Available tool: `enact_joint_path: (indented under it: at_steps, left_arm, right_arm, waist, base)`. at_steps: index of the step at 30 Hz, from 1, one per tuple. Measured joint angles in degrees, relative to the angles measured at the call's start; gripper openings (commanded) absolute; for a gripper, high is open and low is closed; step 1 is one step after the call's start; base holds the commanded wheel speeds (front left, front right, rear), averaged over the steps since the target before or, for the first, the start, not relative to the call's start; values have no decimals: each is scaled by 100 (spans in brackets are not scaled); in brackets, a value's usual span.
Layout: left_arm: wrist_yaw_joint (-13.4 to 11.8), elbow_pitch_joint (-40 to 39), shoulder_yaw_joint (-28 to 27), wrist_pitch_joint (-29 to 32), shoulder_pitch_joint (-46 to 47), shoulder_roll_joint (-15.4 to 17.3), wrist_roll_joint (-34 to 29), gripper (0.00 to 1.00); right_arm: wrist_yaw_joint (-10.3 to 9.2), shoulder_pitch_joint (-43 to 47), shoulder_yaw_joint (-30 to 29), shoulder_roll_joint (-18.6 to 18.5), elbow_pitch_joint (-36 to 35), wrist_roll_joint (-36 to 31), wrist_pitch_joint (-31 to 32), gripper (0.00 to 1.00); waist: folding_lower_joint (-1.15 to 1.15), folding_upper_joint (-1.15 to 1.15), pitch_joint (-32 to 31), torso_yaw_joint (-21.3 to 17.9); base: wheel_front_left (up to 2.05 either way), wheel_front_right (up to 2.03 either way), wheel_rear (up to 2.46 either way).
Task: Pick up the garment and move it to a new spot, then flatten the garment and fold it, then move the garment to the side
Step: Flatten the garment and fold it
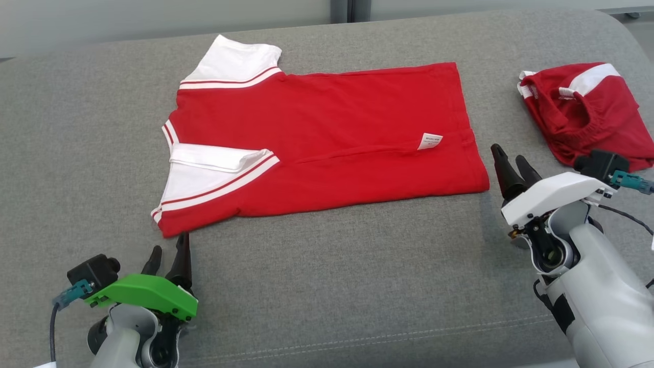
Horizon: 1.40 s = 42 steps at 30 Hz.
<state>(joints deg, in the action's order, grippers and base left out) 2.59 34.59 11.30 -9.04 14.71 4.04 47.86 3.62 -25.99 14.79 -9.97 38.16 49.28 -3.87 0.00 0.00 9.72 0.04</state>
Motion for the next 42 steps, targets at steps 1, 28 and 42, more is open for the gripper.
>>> enact_joint_path:
  at_steps: [1,28,42]
  left_arm:
    - [0,9,-18,77,-3,-9,113,100]
    - [-60,135,-648,250,415,-134,936,0]
    - [44,-47,-371,71,480,-175,834,0]
  right_arm:
    - [9,14,13,16,-32,-1,-14,100]
    - [32,367,20,-62,-415,-40,-60,100]
    - [-11,479,46,178,-111,138,120,100]
  waist:
    - [0,0,-6,-22]
    - [0,0,157,-429]
    - [0,0,291,-134]
  base:
    - [0,0,0]
    - [0,0,0]
    - [0,0,0]
